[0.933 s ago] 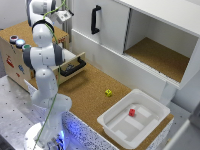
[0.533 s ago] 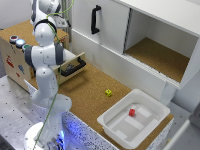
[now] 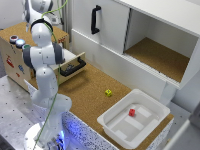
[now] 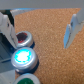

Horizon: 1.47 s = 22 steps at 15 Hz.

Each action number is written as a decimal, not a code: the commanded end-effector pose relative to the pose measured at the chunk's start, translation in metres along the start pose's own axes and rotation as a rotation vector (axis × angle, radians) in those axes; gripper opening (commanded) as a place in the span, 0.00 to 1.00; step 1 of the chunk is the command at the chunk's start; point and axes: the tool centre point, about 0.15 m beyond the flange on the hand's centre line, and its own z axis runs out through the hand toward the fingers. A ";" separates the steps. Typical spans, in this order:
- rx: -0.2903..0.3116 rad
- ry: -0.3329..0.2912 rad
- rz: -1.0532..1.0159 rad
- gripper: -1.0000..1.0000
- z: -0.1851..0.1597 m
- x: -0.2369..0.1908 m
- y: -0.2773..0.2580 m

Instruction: Push down the blue button to turn off the blue light

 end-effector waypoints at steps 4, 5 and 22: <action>-0.113 -0.186 -0.067 1.00 0.010 0.016 -0.054; -0.100 -0.179 -0.074 1.00 0.011 0.013 -0.058; -0.114 -0.179 0.207 0.00 0.044 0.054 -0.064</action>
